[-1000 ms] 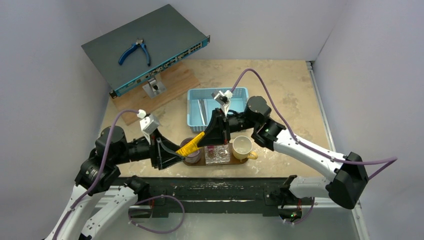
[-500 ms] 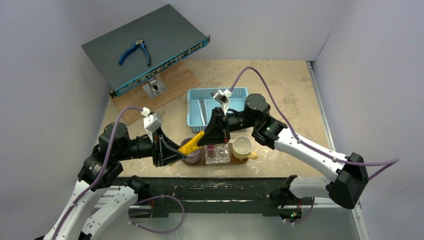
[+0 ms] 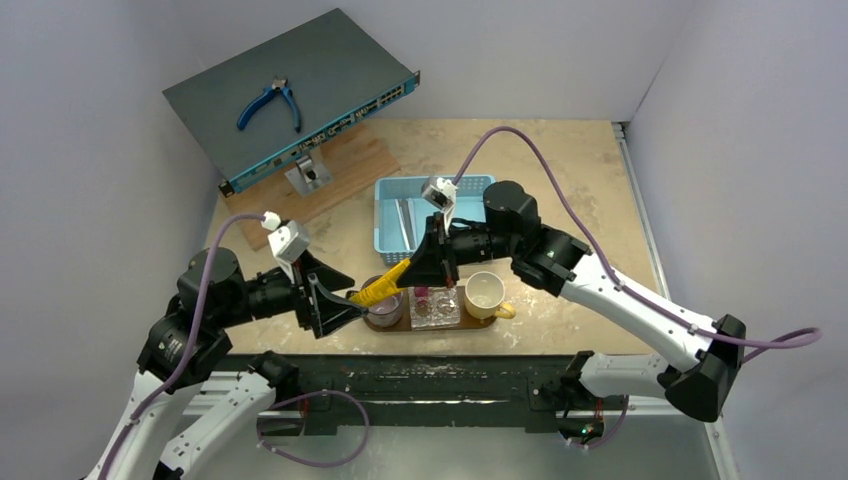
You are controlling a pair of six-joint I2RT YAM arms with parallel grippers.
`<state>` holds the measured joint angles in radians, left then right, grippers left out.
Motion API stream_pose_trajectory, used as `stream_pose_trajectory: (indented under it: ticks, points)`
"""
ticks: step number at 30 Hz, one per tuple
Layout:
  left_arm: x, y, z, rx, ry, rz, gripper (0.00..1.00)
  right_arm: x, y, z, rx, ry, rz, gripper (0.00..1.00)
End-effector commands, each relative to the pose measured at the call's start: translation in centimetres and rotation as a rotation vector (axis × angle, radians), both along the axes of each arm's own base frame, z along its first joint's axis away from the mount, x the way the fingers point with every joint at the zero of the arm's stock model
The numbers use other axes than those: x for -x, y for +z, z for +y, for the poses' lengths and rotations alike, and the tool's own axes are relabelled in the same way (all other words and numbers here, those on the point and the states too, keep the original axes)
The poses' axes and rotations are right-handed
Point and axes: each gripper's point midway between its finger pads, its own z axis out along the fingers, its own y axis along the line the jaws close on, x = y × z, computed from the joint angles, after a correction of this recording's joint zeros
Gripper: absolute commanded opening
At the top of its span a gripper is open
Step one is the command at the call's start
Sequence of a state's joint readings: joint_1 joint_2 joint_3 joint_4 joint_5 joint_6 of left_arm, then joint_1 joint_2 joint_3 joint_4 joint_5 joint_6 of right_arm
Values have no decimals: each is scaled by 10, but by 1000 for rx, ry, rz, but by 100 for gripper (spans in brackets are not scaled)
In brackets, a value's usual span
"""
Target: Prepare toiletry sets of a toothbrush and toothpaste on the tray
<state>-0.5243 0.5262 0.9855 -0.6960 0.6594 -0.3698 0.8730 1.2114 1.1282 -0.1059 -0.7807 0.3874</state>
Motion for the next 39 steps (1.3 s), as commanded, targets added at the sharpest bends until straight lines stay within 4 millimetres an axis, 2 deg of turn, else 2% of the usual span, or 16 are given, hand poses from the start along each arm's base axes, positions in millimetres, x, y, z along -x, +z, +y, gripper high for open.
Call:
stream_pose_trajectory:
  ticks: [1,6,8,10,18,22,26,30,39]
  points:
    - [-12,11,14,-36,101,-83,72,-10,21,-17,60,-128,-91,0]
    - [-27,3,26,-91,210,-85,78,-23,24,-37,163,-256,-135,0]
    - [-31,0,28,-102,231,-85,90,-33,24,-49,211,-337,-155,0]
    - [-35,-2,31,-111,255,-85,94,-43,23,-60,264,-417,-169,0]
    - [-43,-12,33,-132,288,-82,98,-75,7,-110,484,-690,-212,0]
    - [-44,-14,33,-138,289,-79,98,-81,-1,-128,570,-763,-220,0]
    - [-45,-18,34,-139,297,-82,98,-80,-6,-136,620,-777,-220,0]
    - [-46,-23,33,-145,298,-73,98,-69,-13,-129,647,-698,-207,0]
    - [-47,-26,37,-154,317,-77,98,-70,-40,-119,785,-682,-221,0]
